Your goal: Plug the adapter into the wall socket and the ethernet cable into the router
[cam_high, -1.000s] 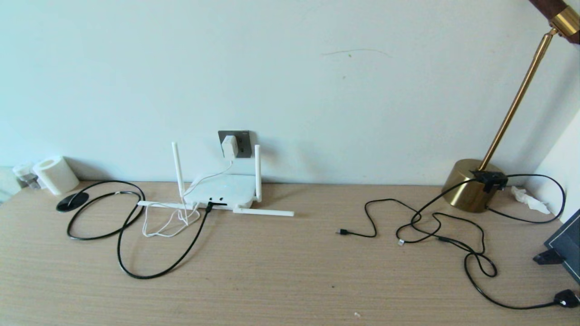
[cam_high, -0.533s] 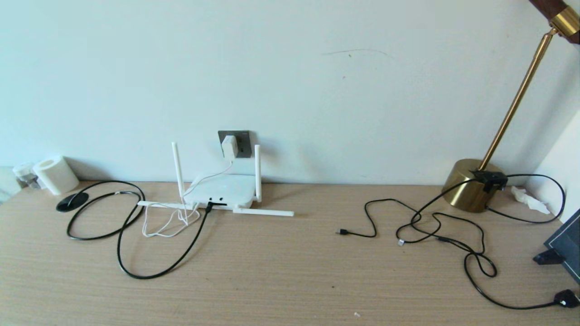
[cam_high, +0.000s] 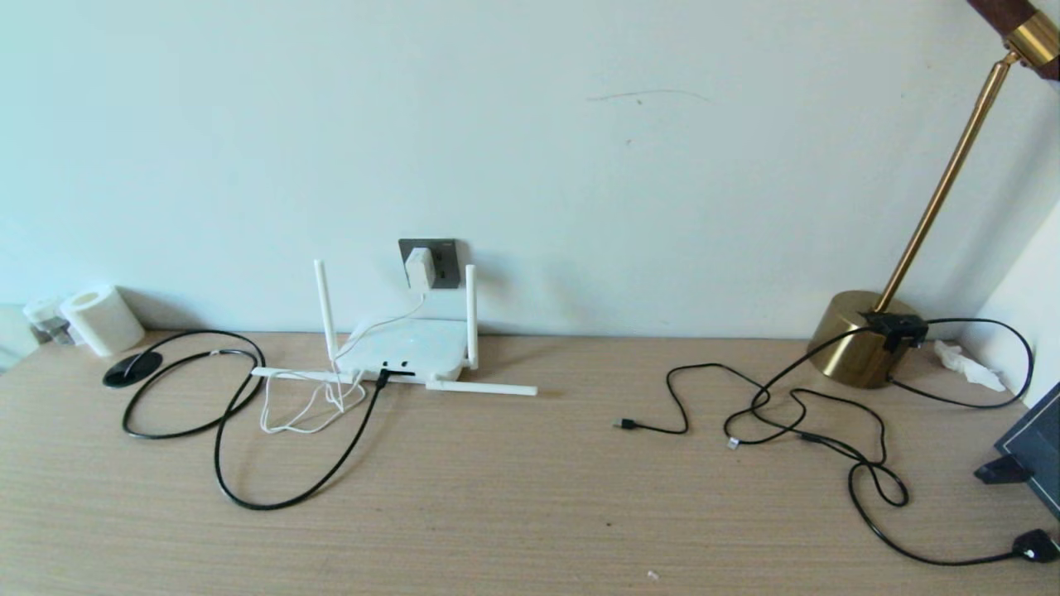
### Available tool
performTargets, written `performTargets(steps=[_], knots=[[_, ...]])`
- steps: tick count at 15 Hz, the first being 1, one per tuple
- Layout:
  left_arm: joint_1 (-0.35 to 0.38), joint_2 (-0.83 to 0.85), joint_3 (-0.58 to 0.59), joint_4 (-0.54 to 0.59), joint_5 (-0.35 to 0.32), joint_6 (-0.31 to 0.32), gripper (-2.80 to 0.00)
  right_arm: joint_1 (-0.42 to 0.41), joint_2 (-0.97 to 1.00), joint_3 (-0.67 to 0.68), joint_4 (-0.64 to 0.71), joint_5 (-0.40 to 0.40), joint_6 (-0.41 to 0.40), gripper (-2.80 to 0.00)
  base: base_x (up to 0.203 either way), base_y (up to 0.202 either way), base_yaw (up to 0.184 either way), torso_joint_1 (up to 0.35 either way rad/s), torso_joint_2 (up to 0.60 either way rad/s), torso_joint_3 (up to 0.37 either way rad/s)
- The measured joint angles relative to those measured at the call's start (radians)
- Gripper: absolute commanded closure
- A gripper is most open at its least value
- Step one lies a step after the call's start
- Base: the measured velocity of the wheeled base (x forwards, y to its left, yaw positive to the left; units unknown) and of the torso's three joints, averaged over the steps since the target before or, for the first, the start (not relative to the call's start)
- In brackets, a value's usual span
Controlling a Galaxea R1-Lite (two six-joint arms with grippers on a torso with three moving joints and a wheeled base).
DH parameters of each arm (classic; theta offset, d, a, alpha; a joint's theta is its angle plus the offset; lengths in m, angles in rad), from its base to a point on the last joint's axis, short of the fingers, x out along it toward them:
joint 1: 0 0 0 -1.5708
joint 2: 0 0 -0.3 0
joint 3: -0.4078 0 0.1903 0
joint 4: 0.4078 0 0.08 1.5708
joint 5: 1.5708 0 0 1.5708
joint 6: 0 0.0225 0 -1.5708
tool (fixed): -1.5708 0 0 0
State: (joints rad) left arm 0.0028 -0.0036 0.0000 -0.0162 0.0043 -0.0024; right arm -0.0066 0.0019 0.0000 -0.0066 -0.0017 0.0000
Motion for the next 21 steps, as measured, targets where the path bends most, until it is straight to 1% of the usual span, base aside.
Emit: performTargets(steps=[14, 21], knots=[[0.000, 0.001, 0.000, 0.000, 0.000, 0.000, 0.00, 0.000, 0.000, 0.000, -0.007, -0.002, 0.001, 0.00, 0.000, 0.000, 0.000, 0.000, 0.00, 0.000], [0.000, 0.002, 0.000, 0.000, 0.000, 0.000, 0.00, 0.000, 0.000, 0.000, -0.003, -0.006, -0.021, 0.00, 0.000, 0.000, 0.000, 0.000, 0.00, 0.000]])
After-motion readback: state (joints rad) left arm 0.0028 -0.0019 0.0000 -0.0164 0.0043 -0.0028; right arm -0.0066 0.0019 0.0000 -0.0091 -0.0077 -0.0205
